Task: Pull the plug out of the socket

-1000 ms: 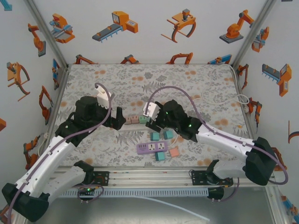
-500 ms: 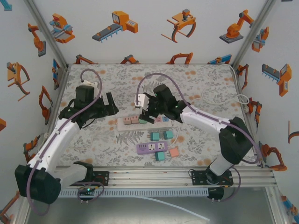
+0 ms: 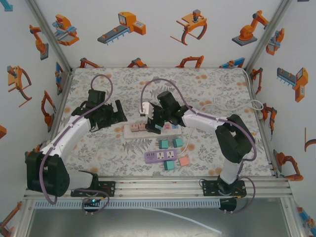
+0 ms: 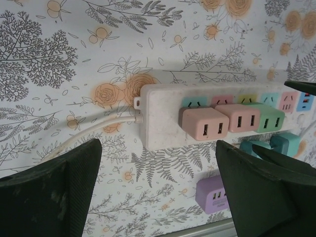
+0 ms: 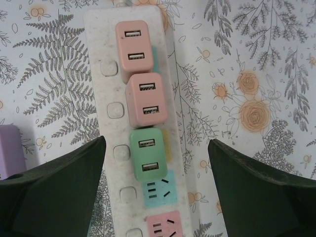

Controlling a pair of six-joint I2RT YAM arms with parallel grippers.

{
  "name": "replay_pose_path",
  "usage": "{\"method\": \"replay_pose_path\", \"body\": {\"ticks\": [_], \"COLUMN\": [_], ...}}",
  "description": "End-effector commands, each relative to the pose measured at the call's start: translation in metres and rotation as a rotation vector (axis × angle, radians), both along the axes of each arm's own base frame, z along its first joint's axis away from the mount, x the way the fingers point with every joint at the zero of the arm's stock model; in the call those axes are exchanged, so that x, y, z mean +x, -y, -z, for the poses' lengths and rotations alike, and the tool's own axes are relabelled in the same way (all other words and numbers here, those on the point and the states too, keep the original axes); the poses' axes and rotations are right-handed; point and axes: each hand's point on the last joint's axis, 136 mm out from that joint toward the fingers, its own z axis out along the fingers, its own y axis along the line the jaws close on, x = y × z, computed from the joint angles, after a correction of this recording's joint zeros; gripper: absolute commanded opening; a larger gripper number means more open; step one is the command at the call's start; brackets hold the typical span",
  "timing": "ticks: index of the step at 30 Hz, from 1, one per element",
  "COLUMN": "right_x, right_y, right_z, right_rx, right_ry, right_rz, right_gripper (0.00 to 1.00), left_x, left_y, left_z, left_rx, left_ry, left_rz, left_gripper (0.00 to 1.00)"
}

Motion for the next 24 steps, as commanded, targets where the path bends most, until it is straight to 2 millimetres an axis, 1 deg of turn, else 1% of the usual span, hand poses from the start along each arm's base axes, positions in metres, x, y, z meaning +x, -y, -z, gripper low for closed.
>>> {"method": "replay_pose_path", "body": {"ticks": [1,5,9,12,14,18,20,24], "right_x": [0.006,0.005,0.006,0.006,0.005,0.003,0.002,-0.001], "right_y": [-0.006,-0.007,-0.009,-0.010,-0.011,-0.012,-0.012,-0.013], "right_z": [-0.005,0.003,0.012,0.012,0.010,0.007,0.006,0.006], "right_rx": [0.020,0.012,-0.007,-0.007,-0.001,0.006,0.008,0.012], "right_ry": [-0.002,-0.024,-0.054,-0.062,-0.062,-0.070,-0.078,-0.096], "right_rz": [-0.009,-0.014,-0.016,-0.022,-0.026,-0.035,-0.042,-0.051], "right_gripper": [0.75,0.72,0.67,0.65,0.63,0.54,0.51,0.47], "left_x": [0.003,0.008,0.012,0.016,0.017,0.016,0.014,0.012], "left_y": [0.002,0.008,0.013,0.014,0.017,0.023,0.025,0.023], "left_z": [0.014,0.029,0.043,0.052,0.060,0.073,0.078,0.085], "left_rx": [-0.014,-0.028,-0.030,-0.028,-0.028,-0.040,-0.042,-0.034], "left_ry": [-0.033,-0.068,-0.103,-0.119,-0.136,-0.172,-0.186,-0.202], "left_rz": [-0.006,0.005,0.015,0.022,0.033,0.063,0.076,0.070], "left_gripper": [0.85,0.77,0.73,0.66,0.59,0.50,0.46,0.45]}}
